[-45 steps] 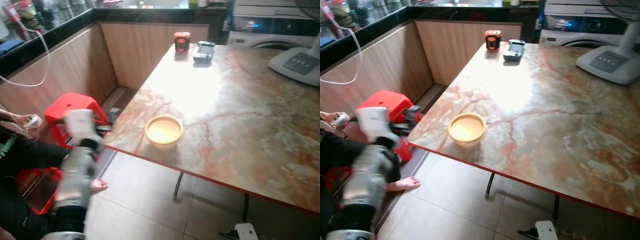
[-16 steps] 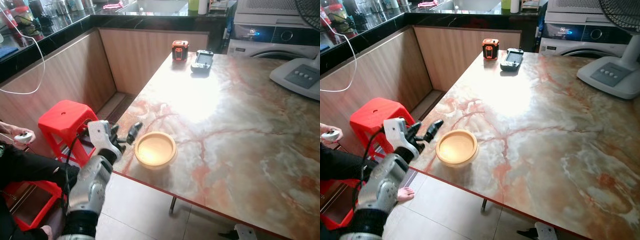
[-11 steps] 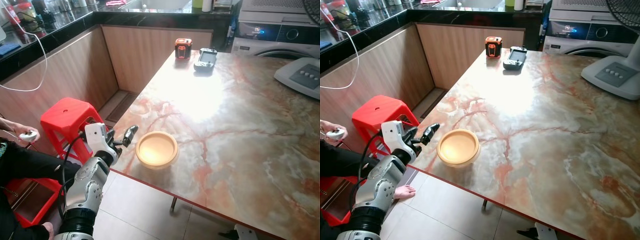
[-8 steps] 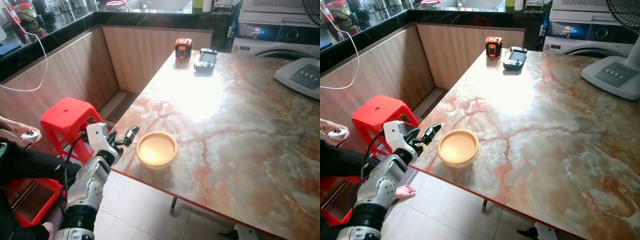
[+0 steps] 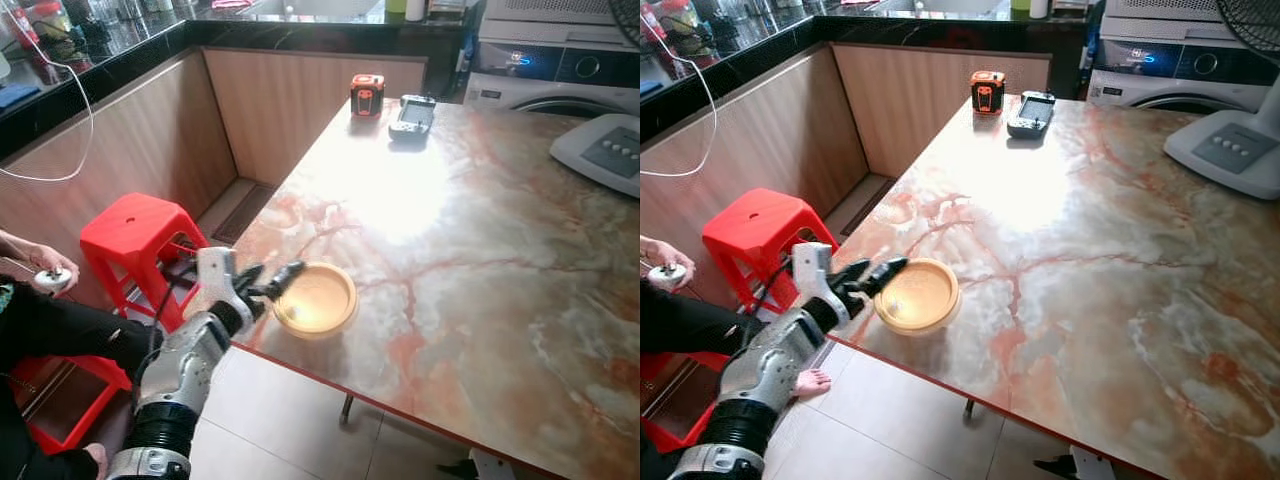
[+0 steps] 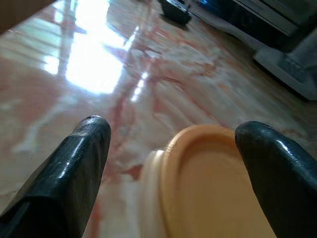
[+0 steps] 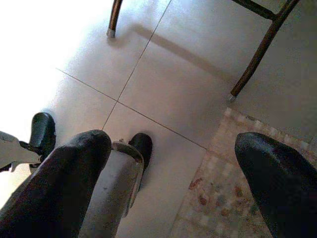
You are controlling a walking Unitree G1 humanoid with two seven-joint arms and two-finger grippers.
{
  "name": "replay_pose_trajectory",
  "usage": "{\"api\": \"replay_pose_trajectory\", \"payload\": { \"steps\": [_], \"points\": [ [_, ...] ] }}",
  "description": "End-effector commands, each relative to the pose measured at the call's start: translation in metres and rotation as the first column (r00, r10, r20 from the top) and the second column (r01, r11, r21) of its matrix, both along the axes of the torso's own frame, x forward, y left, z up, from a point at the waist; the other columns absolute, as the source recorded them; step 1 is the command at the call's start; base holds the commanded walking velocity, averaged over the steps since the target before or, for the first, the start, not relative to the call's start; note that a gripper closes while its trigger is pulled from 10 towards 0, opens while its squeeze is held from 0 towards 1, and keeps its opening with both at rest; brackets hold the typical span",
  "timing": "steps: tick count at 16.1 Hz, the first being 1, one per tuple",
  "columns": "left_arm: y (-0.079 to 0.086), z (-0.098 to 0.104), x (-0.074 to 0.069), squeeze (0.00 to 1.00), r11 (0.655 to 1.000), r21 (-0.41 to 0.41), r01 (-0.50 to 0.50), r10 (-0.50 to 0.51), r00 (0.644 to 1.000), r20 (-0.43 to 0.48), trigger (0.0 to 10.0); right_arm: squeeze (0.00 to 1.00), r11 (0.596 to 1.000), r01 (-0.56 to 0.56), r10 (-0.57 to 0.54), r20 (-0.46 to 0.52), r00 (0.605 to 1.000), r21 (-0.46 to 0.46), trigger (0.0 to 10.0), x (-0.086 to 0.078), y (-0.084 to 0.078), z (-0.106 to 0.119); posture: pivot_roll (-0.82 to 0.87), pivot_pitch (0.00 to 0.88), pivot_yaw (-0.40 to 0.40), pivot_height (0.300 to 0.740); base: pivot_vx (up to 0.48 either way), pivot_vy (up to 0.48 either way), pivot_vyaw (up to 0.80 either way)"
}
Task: Restocking fridge
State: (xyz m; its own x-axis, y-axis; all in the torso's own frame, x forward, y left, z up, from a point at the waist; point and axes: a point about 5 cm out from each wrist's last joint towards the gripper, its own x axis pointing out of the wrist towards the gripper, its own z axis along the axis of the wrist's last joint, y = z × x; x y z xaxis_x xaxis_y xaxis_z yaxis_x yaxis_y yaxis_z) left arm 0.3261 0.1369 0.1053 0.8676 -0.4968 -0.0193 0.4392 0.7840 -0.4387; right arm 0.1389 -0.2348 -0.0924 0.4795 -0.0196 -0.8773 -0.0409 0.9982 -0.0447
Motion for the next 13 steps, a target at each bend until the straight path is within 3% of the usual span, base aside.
{"api": "replay_pose_trajectory", "payload": {
  "steps": [1, 8, 13],
  "points": [
    [-0.002, -0.001, 0.001, 0.00, 1.000, 0.009, 0.021, -0.021, 1.000, -0.014, 10.0, 0.00, 1.000, -0.002, 0.002, -0.002, 1.000, -0.004, 10.0, 0.000, 0.000, 0.000, -0.06, 0.000, 0.069, 0.740, 0.000, 0.000, 0.00],
    [-0.008, -0.011, -0.009, 0.00, 0.990, -0.054, 0.132, -0.134, 0.989, -0.053, 10.0, 0.00, 1.000, -0.002, 0.002, 0.002, 1.000, -0.006, 10.0, 0.000, 0.000, 0.000, -0.06, 0.000, 0.071, 0.740, 0.000, 0.000, 0.00],
    [-0.002, -0.019, -0.017, 0.00, 0.989, -0.084, 0.125, -0.130, 0.989, -0.066, 10.0, 0.00, 1.000, -0.001, 0.001, 0.004, 1.000, -0.005, 10.0, -0.001, 0.000, 0.000, -0.06, 0.000, 0.071, 0.740, 0.000, 0.000, 0.00]
  ]
}}
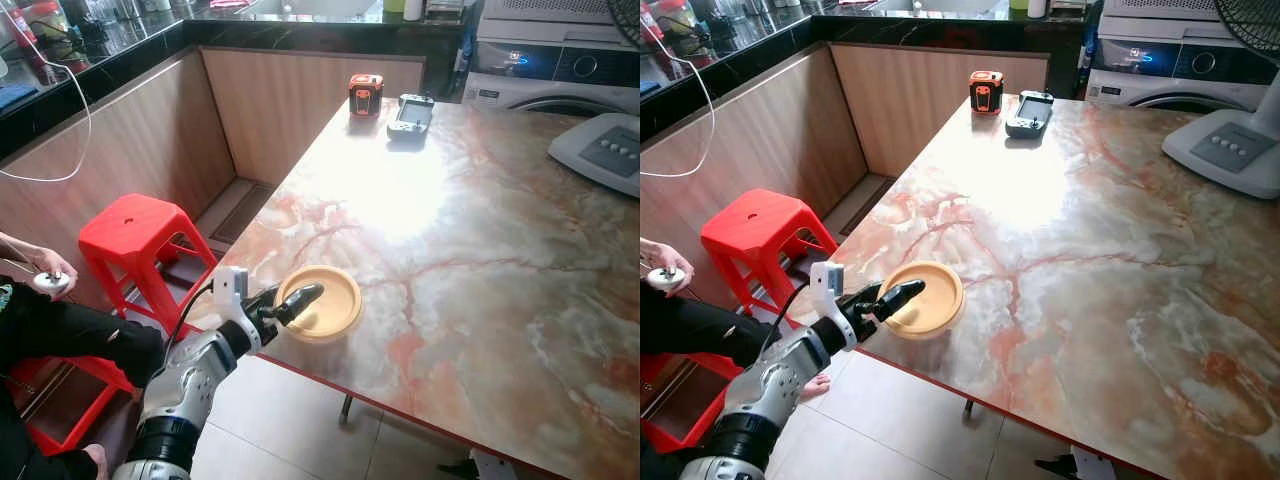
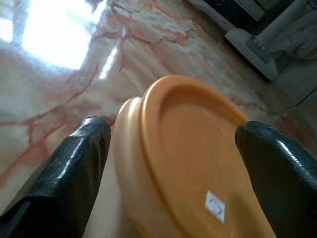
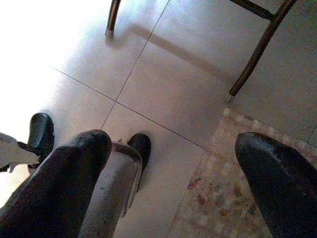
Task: Restocking fridge
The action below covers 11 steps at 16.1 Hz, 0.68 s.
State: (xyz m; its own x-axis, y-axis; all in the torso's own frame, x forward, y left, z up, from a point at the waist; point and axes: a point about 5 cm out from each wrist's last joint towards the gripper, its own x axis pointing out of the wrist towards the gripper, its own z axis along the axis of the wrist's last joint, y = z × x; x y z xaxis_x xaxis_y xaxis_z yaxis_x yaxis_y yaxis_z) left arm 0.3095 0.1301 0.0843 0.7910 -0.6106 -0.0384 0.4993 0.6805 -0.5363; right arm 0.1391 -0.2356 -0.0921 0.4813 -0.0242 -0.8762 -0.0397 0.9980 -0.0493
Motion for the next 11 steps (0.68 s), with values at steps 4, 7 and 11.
{"api": "replay_pose_trajectory", "payload": {
  "steps": [4, 7, 11],
  "points": [
    [0.0061, -0.0035, -0.0004, 0.00, 1.000, 0.000, -0.013, 0.013, 1.000, -0.011, 10.0, 0.00, 1.000, -0.006, 0.006, 0.001, 1.000, 0.000, 10.0, -0.0008, 0.0006, -0.0003, -0.06, 0.000, 0.066, 0.740, 0.000, 0.000, 0.00],
    [0.0032, -0.0053, 0.0019, 0.00, 1.000, -0.009, -0.005, 0.005, 1.000, -0.019, 10.0, 0.00, 1.000, -0.002, 0.002, 0.002, 1.000, -0.002, 10.0, -0.0006, 0.0002, -0.0002, -0.07, 0.000, 0.065, 0.740, 0.000, 0.000, 0.00],
    [0.0005, -0.0074, 0.0057, 0.00, 1.000, -0.020, 0.004, -0.005, 1.000, -0.030, 10.0, 0.00, 1.000, -0.001, 0.001, 0.001, 1.000, -0.006, 10.0, -0.0003, -0.0005, 0.0000, -0.07, 0.000, 0.060, 0.740, 0.000, 0.000, 0.00]
  ]
}}
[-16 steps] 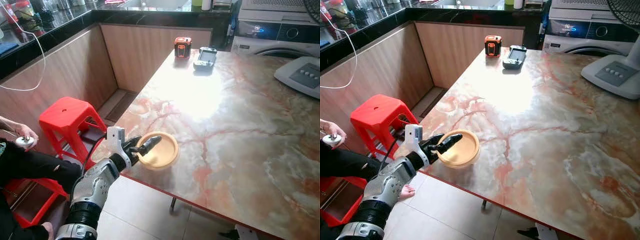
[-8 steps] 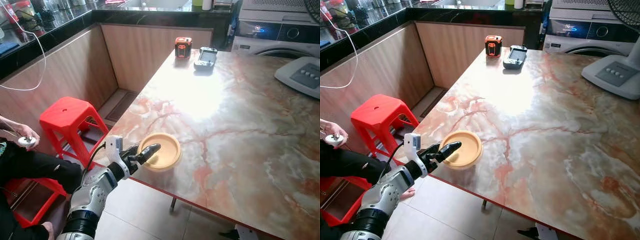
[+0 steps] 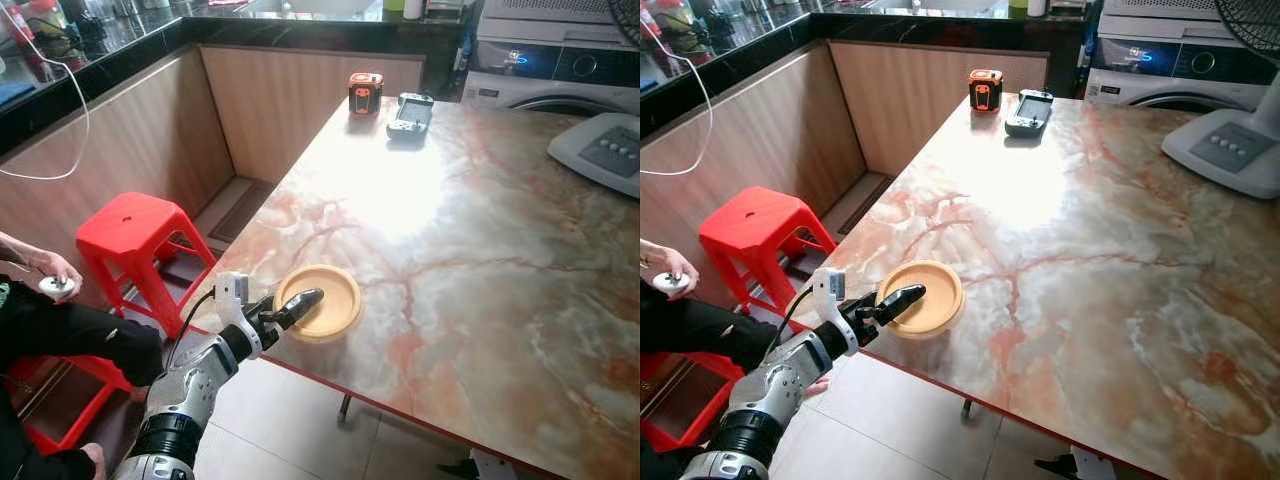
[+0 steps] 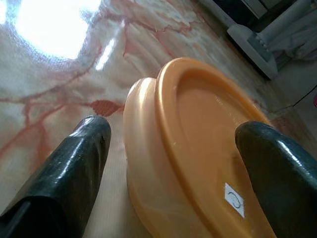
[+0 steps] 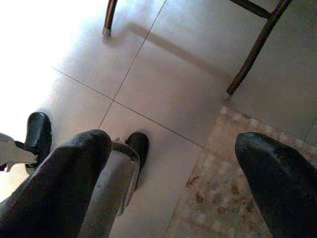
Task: Restocking fridge
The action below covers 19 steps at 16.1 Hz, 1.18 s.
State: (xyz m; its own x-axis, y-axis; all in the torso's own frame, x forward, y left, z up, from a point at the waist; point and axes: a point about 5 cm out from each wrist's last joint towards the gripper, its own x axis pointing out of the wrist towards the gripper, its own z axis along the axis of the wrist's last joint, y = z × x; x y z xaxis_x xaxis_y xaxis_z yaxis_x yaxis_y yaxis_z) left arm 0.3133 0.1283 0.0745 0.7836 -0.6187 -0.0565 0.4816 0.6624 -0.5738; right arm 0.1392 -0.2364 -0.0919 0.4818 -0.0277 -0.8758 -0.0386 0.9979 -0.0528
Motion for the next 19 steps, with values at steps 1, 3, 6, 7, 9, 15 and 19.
{"api": "replay_pose_trajectory", "payload": {
  "steps": [1, 3, 6, 7, 9, 15, 19],
  "points": [
    [0.0019, 0.0010, 0.0034, 0.00, 1.000, 0.005, -0.001, 0.001, 1.000, 0.007, 10.0, 0.00, 1.000, -0.002, 0.002, 0.001, 1.000, -0.004, 10.0, -0.0001, 0.0000, 0.0000, -0.08, 0.000, 0.060, 0.740, 0.000, 0.000, 0.00],
    [0.0016, 0.0001, 0.0054, 0.00, 1.000, 0.003, 0.000, 0.000, 1.000, 0.002, 10.0, 0.00, 1.000, -0.001, 0.001, 0.002, 1.000, -0.006, 10.0, 0.0001, -0.0006, 0.0002, -0.08, 0.000, 0.057, 0.740, 0.000, 0.000, 0.00],
    [-0.0001, -0.0008, 0.0077, 0.00, 1.000, -0.005, -0.004, 0.004, 1.000, -0.003, 4.7, 0.00, 1.000, -0.002, 0.002, 0.001, 1.000, -0.009, 10.0, 0.0001, -0.0014, 0.0004, -0.09, 0.000, 0.052, 0.740, 0.000, 0.000, 0.00],
    [-0.0010, -0.0011, 0.0082, 0.00, 1.000, -0.010, -0.008, 0.007, 1.000, -0.003, 2.4, 0.00, 1.000, -0.004, 0.004, 0.000, 1.000, -0.011, 10.0, 0.0001, -0.0017, 0.0004, -0.09, 0.000, 0.050, 0.740, 0.000, 0.000, 0.00],
    [-0.0036, -0.0018, 0.0092, 0.00, 1.000, -0.025, -0.006, 0.006, 1.000, -0.003, 0.0, 0.00, 0.999, -0.026, 0.026, -0.007, 1.000, -0.024, 10.0, 0.0002, -0.0027, 0.0007, -0.09, 0.000, 0.047, 0.740, 0.000, 0.000, 0.00],
    [-0.0075, -0.0035, 0.0102, 0.00, 0.999, -0.041, 0.001, -0.002, 1.000, -0.004, 0.0, 0.00, 0.998, -0.042, 0.041, -0.016, 0.999, -0.037, 10.0, -0.0005, -0.0048, 0.0009, -0.10, 0.000, 0.037, 0.740, 0.000, 0.000, 0.00],
    [-0.0080, -0.0050, 0.0097, 0.00, 0.999, -0.043, -0.003, 0.003, 1.000, -0.003, 0.0, 0.00, 0.998, -0.047, 0.047, -0.016, 0.999, -0.041, 10.0, -0.0004, -0.0050, 0.0010, -0.10, 0.000, 0.035, 0.740, 0.000, 0.000, 0.00]
  ]
}}
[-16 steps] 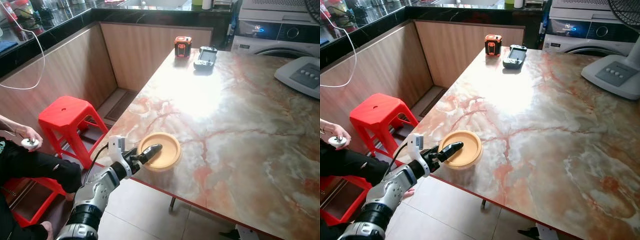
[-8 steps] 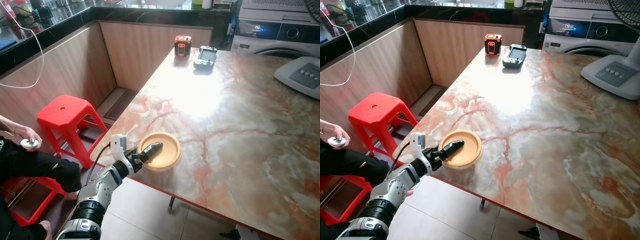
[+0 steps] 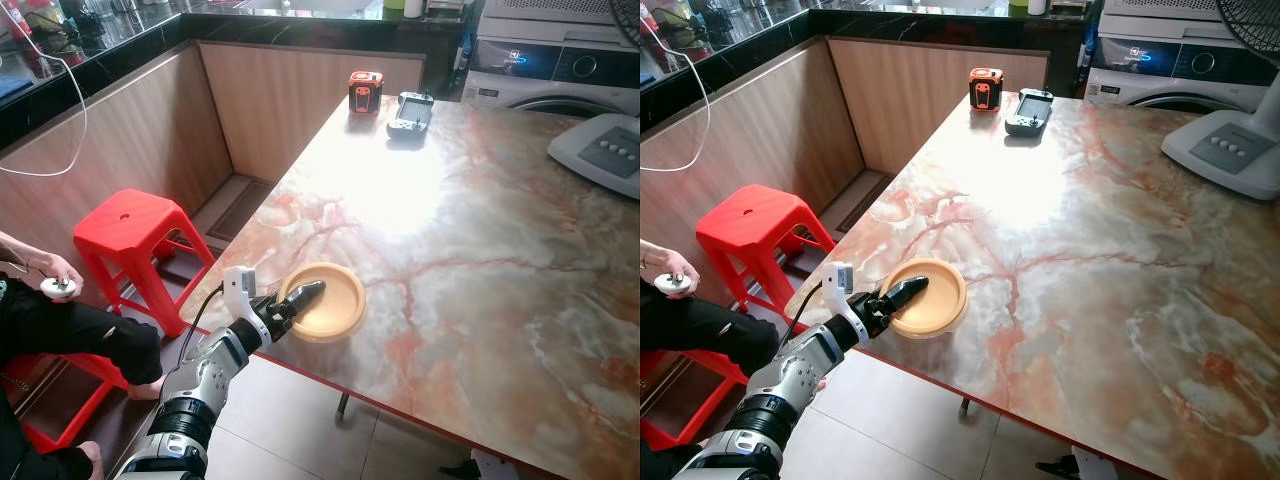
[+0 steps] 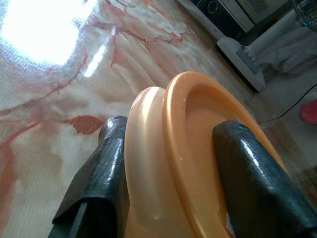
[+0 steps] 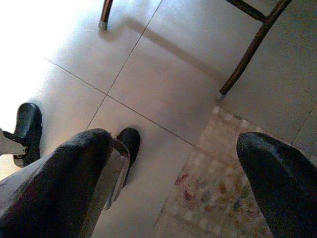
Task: Restocking fridge
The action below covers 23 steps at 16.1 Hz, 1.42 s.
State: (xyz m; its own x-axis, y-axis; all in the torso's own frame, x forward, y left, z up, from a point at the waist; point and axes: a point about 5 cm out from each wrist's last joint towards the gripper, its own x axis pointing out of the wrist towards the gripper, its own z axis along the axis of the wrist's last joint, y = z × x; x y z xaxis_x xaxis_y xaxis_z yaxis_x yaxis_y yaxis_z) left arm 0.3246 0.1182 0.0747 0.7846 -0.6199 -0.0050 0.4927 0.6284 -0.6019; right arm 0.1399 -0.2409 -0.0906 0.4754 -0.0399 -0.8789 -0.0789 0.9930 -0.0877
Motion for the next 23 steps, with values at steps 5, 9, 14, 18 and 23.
{"api": "replay_pose_trajectory", "payload": {
  "steps": [5, 9, 14, 18, 23],
  "points": [
    [0.003, -0.006, -0.001, 0.00, 1.000, 0.014, -0.025, 0.026, 0.999, -0.020, 0.0, 0.00, 1.000, -0.008, 0.008, -0.006, 1.000, -0.007, 10.0, -0.002, -0.001, 0.000, -0.10, 0.000, 0.031, 0.740, 0.000, 0.000, 0.00],
    [0.008, -0.004, 0.000, 0.00, 0.997, -0.017, -0.075, 0.075, 0.997, -0.017, 0.0, 0.00, 1.000, -0.001, 0.001, -0.005, 1.000, -0.008, 10.0, -0.002, -0.001, -0.001, -0.11, 0.000, 0.036, 0.740, 0.000, 0.000, 0.00],
    [0.014, 0.002, -0.004, 0.00, 0.988, -0.060, -0.145, 0.146, 0.989, 0.015, 0.0, 0.00, 1.000, 0.011, -0.012, -0.008, 1.000, -0.004, 10.0, -0.006, -0.001, -0.002, -0.10, 0.000, 0.037, 0.740, 0.000, 0.000, 0.00],
    [0.010, 0.028, 0.004, 0.00, 0.978, -0.099, -0.186, 0.196, 0.975, 0.109, 0.0, 0.00, 1.000, 0.018, -0.018, -0.014, 1.000, -0.005, 10.0, -0.008, -0.001, -0.003, -0.09, 0.000, 0.037, 0.740, 0.000, 0.000, 0.00],
    [0.019, 0.051, 0.003, 0.00, 0.940, -0.156, -0.303, 0.327, 0.932, 0.156, 10.0, 0.00, 0.998, 0.065, -0.065, -0.002, 0.998, 0.002, 10.0, -0.010, -0.001, -0.003, -0.09, 0.000, 0.047, 0.740, 0.000, 0.000, 0.00]
  ]
}}
